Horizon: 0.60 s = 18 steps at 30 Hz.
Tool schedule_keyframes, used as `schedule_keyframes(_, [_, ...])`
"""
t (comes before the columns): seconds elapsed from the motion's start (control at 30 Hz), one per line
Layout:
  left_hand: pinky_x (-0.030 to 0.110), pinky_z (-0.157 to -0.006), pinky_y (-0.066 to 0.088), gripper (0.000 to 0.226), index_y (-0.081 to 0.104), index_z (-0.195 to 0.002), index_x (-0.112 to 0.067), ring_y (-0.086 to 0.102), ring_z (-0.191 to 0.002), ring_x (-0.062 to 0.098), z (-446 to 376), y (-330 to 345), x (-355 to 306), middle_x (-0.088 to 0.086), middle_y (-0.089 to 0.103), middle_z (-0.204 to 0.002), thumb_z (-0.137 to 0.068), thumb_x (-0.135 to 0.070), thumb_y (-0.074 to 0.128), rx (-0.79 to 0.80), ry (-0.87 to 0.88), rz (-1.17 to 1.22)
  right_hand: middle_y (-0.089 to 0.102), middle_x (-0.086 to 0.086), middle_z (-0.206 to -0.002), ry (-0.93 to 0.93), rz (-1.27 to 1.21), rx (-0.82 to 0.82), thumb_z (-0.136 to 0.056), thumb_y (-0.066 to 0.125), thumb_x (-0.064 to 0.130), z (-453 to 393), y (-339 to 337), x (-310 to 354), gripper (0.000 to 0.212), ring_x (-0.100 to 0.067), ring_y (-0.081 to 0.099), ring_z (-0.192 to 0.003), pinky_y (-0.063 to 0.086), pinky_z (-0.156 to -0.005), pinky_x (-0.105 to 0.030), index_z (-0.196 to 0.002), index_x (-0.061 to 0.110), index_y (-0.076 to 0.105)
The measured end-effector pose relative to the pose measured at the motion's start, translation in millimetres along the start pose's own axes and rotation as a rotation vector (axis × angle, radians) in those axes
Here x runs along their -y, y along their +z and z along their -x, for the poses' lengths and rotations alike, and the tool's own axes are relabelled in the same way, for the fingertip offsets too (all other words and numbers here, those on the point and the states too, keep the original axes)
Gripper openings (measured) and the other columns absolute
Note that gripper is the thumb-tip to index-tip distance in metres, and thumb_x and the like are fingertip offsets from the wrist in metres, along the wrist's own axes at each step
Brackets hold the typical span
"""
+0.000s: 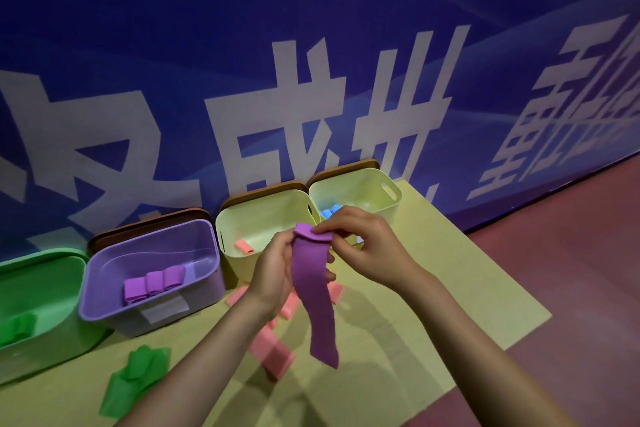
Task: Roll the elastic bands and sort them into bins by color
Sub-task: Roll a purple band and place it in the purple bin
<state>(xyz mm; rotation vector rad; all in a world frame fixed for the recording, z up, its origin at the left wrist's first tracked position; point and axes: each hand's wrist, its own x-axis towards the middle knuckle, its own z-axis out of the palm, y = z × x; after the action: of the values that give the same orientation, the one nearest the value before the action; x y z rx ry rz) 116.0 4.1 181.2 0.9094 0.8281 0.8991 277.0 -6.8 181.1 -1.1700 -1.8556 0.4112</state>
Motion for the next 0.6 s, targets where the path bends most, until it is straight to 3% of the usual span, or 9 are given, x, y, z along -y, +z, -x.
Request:
schedule_keyframes(0.13, [0.042,-0.063,0.057,0.056,0.061,-0.104,0.002,0.065,-0.067,0.029,0,-4,5,0.022,0.067,-0.081,-0.102,-0.037,0.02,0.038,-0.01,0.026,0.066,-0.002,-0.092,0.005,0.063,0.044,-0.084,0.051,0.008,3,-1,6,0.029,-0.01,0.061,-0.081,0.046,-0.075,-0.017,-0.101,0.011,0.074])
schedule_keyframes(0.23, [0.044,-0.067,0.056,0.036,0.063,-0.1,-0.005,0.067,-0.066,0.034,2,-6,8,0.02,0.069,-0.079,-0.101,-0.029,0.036,-0.039,0.035,-0.109,0.065,-0.003,-0.093,0.043,0.029,0.025,-0.085,0.05,0.008,4,2,8,0.029,-0.011,0.062,-0.082,0.049,-0.076,-0.021,-0.1,0.012,0.074])
schedule_keyframes(0.37, [0.036,-0.064,0.057,0.028,0.062,-0.095,-0.015,0.07,-0.068,0.031,6,-7,7,0.013,0.072,-0.079,-0.103,-0.022,0.035,-0.078,0.099,-0.201,0.066,0.0,-0.086,0.291,-0.233,-0.071,-0.093,0.055,0.008,5,14,16,0.024,-0.011,0.063,-0.078,0.053,-0.077,-0.029,-0.113,0.014,0.067])
schedule_keyframes(0.5, [0.034,-0.066,0.058,0.027,0.059,-0.094,-0.018,0.071,-0.068,0.023,6,-9,8,0.004,0.073,-0.076,-0.103,-0.019,0.034,-0.09,0.185,-0.323,0.064,0.014,-0.067,0.432,-0.366,-0.061,-0.093,0.056,0.006,5,21,23,0.015,0.0,0.057,-0.063,0.046,-0.064,-0.016,-0.097,0.01,0.07])
schedule_keyframes(0.6, [0.025,-0.061,0.057,0.027,0.058,-0.092,-0.02,0.07,-0.066,0.015,6,-10,10,-0.006,0.072,-0.072,-0.103,-0.017,0.033,-0.094,0.227,-0.394,0.062,0.016,-0.06,0.47,-0.415,-0.074,-0.092,0.055,0.0,4,22,26,0.018,0.002,0.055,-0.059,0.043,-0.059,-0.011,-0.09,0.009,0.07])
